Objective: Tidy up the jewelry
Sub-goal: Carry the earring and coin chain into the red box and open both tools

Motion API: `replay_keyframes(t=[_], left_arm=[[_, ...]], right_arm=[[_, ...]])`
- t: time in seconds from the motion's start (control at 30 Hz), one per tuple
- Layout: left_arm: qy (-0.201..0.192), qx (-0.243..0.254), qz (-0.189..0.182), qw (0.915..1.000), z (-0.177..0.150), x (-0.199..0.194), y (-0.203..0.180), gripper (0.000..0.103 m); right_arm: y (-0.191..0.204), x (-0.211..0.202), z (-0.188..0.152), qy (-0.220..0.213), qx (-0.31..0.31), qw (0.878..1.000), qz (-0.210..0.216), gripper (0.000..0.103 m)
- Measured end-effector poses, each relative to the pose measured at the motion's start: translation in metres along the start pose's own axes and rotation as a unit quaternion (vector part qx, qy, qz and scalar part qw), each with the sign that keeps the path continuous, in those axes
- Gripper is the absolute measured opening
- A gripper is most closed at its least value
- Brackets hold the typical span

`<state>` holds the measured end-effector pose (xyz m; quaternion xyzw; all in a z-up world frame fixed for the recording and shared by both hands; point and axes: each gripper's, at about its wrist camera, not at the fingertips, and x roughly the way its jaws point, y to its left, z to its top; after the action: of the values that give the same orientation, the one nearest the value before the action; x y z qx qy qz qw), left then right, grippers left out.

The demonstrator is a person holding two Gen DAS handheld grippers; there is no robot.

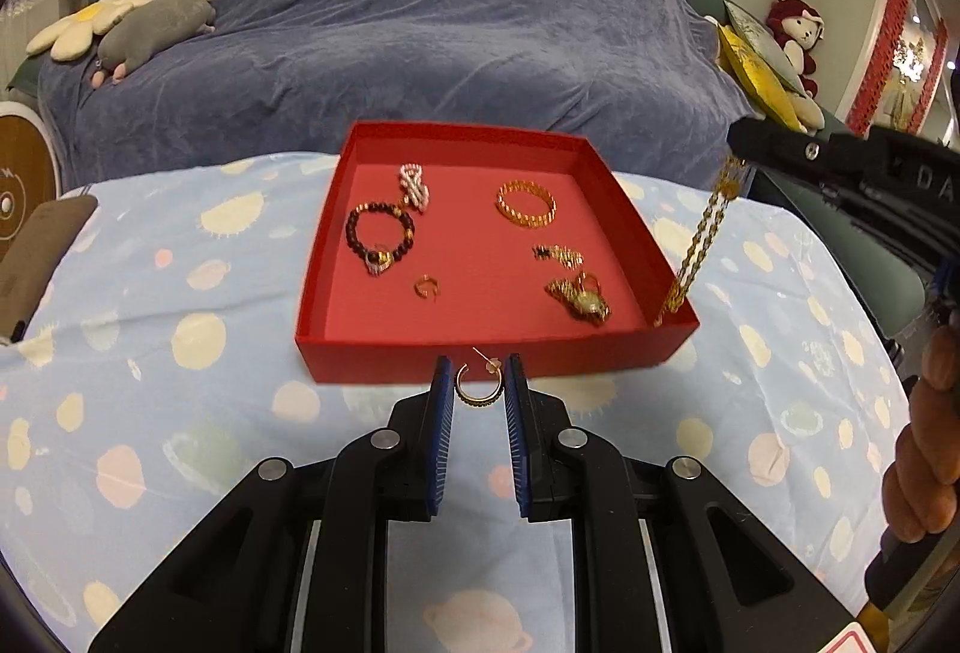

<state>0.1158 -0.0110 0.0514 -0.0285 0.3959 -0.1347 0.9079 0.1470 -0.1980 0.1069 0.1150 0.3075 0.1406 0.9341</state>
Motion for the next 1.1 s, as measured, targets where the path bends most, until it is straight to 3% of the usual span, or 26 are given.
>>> replay_keyframes(t=[0.13, 0.3, 0.67, 0.77, 0.93, 1.1], left_arm=[[-0.022, 0.022, 0.017, 0.9994, 0.036, 0.007, 0.003, 0.014], [-0.024, 0.014, 0.021, 0.9994, 0.070, 0.039, 0.013, 0.014], [0.034, -0.024, 0.001, 0.9991, 0.085, 0.120, 0.023, 0.014], [0.039, -0.036, 0.000, 0.9986, 0.086, 0.128, 0.026, 0.020], [0.029, -0.048, 0.015, 0.9983, 0.085, 0.121, 0.032, 0.053], [0.017, -0.053, 0.014, 0.9983, 0.083, 0.100, 0.038, 0.053]], right_arm=[[-0.007, 0.024, 0.020, -0.001, -0.001, 1.000, -0.010, 0.002], [-0.016, 0.061, 0.035, 0.007, -0.003, 1.000, -0.024, 0.002], [-0.042, 0.124, 0.031, 0.041, 0.002, 0.997, -0.059, 0.004], [-0.048, 0.126, 0.028, 0.040, 0.007, 0.997, -0.063, 0.006], [-0.053, 0.117, 0.028, 0.030, 0.018, 0.997, -0.063, 0.021], [-0.046, 0.096, 0.025, 0.025, 0.012, 0.998, -0.063, 0.026]])
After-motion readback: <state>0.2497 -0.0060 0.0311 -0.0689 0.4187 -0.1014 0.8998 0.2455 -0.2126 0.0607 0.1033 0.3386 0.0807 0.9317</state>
